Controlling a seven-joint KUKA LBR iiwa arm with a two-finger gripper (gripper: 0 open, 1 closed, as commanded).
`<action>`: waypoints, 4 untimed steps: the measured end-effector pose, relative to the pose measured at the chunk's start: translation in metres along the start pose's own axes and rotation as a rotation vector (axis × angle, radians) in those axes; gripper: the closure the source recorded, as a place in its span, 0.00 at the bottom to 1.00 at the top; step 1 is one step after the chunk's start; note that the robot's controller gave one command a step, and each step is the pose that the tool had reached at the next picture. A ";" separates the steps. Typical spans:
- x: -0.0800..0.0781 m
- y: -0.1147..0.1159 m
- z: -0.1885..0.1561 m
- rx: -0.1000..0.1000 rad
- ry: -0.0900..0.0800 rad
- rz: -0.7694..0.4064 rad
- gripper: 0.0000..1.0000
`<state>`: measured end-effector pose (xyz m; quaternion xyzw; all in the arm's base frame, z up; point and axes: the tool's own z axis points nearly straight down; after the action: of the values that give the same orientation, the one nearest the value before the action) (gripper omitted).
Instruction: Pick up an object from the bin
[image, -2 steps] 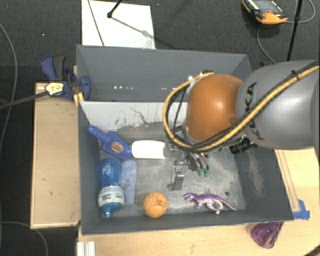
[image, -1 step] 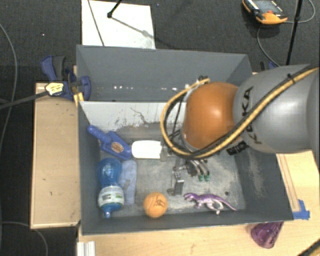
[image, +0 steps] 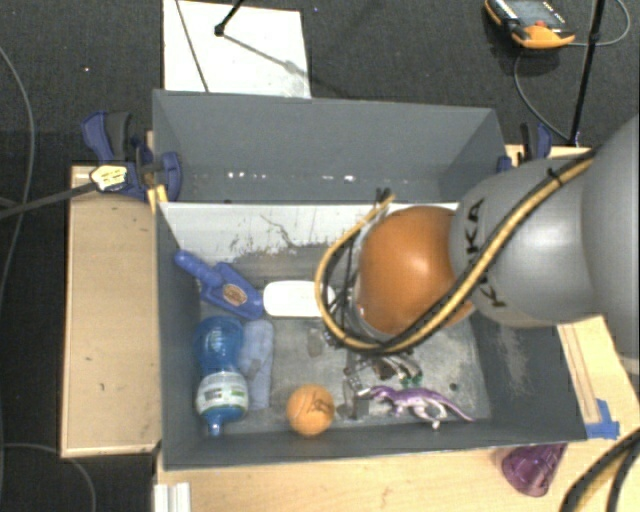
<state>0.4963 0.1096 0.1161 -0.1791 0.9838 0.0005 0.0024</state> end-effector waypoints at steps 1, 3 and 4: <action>0.002 0.032 0.038 0.002 -0.004 0.025 0.00; 0.009 0.030 0.044 0.000 -0.004 -0.414 1.00; 0.009 0.028 0.043 0.000 -0.004 -0.418 1.00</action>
Offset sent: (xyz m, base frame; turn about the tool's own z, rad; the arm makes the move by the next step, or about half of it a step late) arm -0.0188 0.0232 -0.0428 -0.4217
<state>0.4779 0.1331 0.0734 -0.3792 0.9253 0.0006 0.0046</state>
